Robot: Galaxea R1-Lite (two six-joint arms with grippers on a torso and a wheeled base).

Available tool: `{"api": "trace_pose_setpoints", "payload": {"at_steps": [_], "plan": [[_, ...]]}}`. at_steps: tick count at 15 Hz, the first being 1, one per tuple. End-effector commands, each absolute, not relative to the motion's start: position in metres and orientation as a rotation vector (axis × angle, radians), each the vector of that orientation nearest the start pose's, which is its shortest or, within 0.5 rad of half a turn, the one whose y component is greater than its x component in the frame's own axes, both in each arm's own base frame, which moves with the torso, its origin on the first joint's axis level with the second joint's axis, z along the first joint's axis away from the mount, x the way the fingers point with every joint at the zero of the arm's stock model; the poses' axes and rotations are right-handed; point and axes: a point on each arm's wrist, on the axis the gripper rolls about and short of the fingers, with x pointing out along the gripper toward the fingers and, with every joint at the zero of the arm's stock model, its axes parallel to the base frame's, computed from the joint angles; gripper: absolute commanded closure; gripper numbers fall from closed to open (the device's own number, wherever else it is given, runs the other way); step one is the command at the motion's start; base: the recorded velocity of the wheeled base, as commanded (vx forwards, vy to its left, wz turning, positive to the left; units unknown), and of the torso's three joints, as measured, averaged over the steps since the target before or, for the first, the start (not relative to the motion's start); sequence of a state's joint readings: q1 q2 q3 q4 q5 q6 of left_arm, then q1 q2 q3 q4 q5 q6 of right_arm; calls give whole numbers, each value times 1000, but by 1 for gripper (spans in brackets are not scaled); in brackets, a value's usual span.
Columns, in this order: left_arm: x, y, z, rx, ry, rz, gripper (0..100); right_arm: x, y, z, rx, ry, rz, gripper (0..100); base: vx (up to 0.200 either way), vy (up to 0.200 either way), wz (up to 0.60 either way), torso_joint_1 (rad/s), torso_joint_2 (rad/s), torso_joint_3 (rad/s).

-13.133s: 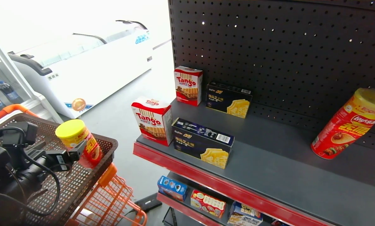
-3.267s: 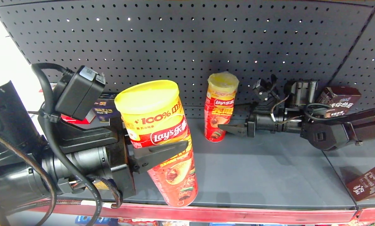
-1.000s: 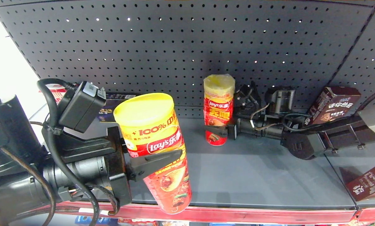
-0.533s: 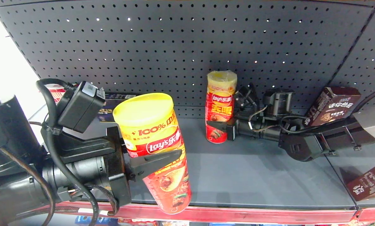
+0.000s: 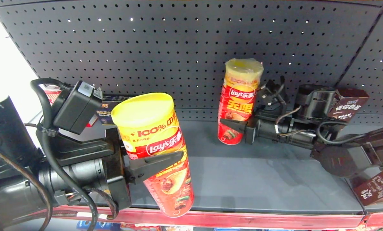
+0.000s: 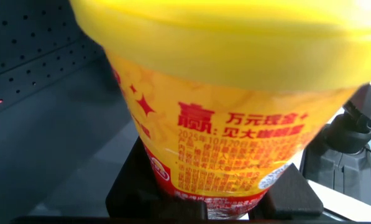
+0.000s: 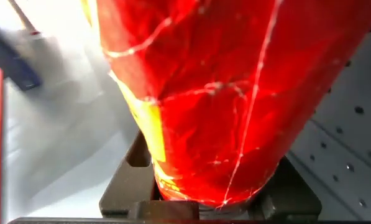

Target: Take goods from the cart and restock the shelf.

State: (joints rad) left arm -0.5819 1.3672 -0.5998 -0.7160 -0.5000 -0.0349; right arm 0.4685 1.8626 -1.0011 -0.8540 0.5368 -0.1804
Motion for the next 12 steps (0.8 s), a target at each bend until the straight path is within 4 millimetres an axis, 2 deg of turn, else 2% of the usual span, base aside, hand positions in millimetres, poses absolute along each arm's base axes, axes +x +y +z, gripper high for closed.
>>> {"api": "trace_pose_setpoints", "payload": {"at_steps": [1, 4, 7, 9, 12], "plan": [[176, -128, 222, -31, 71, -1077, 100, 272, 153, 211, -169, -138, 994, 100, 0, 0, 0, 0, 0, 0], [176, -127, 222, -31, 71, -1072, 100, 233, 144, 194, -166, -130, 1032, 100, 0, 0, 0, 0, 0, 0], [177, -127, 223, -31, 70, -1071, 100, 204, 139, 172, -165, -89, 1073, 100, 0, 0, 0, 0, 0, 0], [177, -126, 222, -32, 71, -1066, 100, 201, 138, 158, -165, -67, 1081, 100, 0, 0, 0, 0, 0, 0], [178, -126, 222, -32, 71, -1066, 100, 209, 145, 136, -163, -41, 1096, 100, 0, 0, 0, 0, 0, 0]]}}
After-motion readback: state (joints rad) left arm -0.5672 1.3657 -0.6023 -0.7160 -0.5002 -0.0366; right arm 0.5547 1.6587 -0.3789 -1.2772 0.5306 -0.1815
